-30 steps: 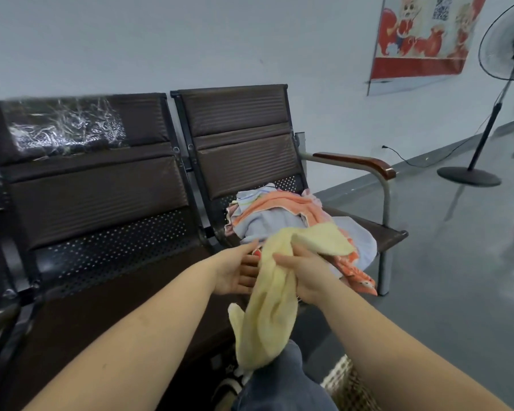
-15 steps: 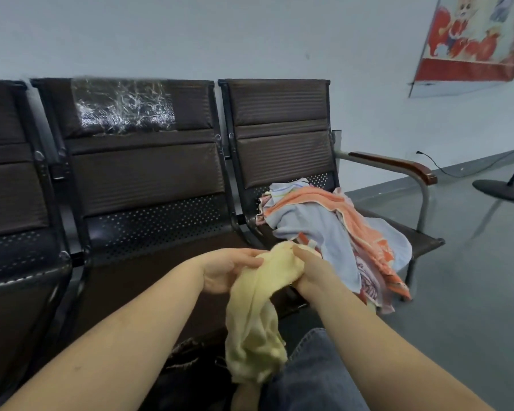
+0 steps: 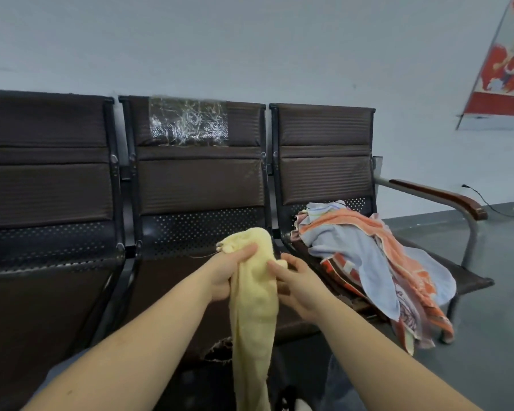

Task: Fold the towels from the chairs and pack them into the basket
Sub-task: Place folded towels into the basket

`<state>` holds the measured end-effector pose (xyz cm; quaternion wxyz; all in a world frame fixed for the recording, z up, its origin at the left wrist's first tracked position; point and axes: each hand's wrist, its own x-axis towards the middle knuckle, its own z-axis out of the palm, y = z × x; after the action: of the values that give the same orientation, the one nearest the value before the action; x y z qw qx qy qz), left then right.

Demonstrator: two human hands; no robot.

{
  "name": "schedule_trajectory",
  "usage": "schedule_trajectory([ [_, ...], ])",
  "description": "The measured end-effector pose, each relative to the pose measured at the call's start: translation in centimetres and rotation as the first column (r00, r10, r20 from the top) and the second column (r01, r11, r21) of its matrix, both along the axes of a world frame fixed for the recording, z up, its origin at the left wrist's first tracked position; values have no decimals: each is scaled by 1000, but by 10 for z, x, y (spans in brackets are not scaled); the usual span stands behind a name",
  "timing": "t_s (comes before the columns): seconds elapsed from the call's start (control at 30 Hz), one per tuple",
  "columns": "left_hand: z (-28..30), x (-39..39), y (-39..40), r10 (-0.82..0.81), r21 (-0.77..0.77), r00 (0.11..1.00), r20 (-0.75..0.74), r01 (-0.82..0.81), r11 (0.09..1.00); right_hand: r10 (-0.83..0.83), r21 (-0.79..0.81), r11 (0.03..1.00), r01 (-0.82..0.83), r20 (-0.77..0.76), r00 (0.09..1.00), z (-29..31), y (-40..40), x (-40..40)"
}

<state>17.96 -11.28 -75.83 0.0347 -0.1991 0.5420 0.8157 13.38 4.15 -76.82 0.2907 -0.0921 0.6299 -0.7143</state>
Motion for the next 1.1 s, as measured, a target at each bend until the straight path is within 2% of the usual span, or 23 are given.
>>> schedule_trajectory([
  [0.13,-4,3,-7,-170,-75,985,21,171,982,13,20,1000,-11,-82,997,2,0,-12],
  [0.2,-8,-1,-4,-166,-75,986,20,167,983,51,28,998,-47,-145,988,2,7,-15],
  [0.3,-10,-5,1,-90,-96,994,-58,84,992,93,83,994,-73,-277,956,0,22,-18],
  [0.4,-9,-7,-1,24,-107,991,-132,-39,994,155,263,964,-46,-412,898,3,30,-28],
  [0.47,-3,-5,-5,80,-126,981,-174,-103,987,209,327,944,-51,-472,856,5,29,-34],
  [0.57,12,2,-13,161,-205,967,-200,-202,958,298,385,919,-81,-546,783,11,23,-36],
  [0.67,16,10,-29,210,-329,955,-208,-271,905,436,527,845,-90,-581,688,19,13,-37],
  [0.77,11,16,-51,238,-415,954,-185,-295,861,610,721,688,-86,-510,606,20,6,-40],
  [0.87,0,19,-76,268,-457,952,-144,-305,836,762,896,438,-69,-330,558,1,3,-48],
  [0.97,-19,20,-104,264,-517,960,-92,-273,811,782,964,265,-25,-200,591,-21,1,-65],
  [1.03,-33,21,-125,290,-543,956,-37,-263,797,769,974,214,-77,-119,628,-31,2,-80],
  [1.07,-40,21,-137,294,-547,956,11,-240,802,745,962,231,-144,-80,662,-34,2,-87],
  [1.1,-47,22,-149,276,-540,958,81,-190,820,697,926,295,-234,-41,716,-37,1,-94],
])
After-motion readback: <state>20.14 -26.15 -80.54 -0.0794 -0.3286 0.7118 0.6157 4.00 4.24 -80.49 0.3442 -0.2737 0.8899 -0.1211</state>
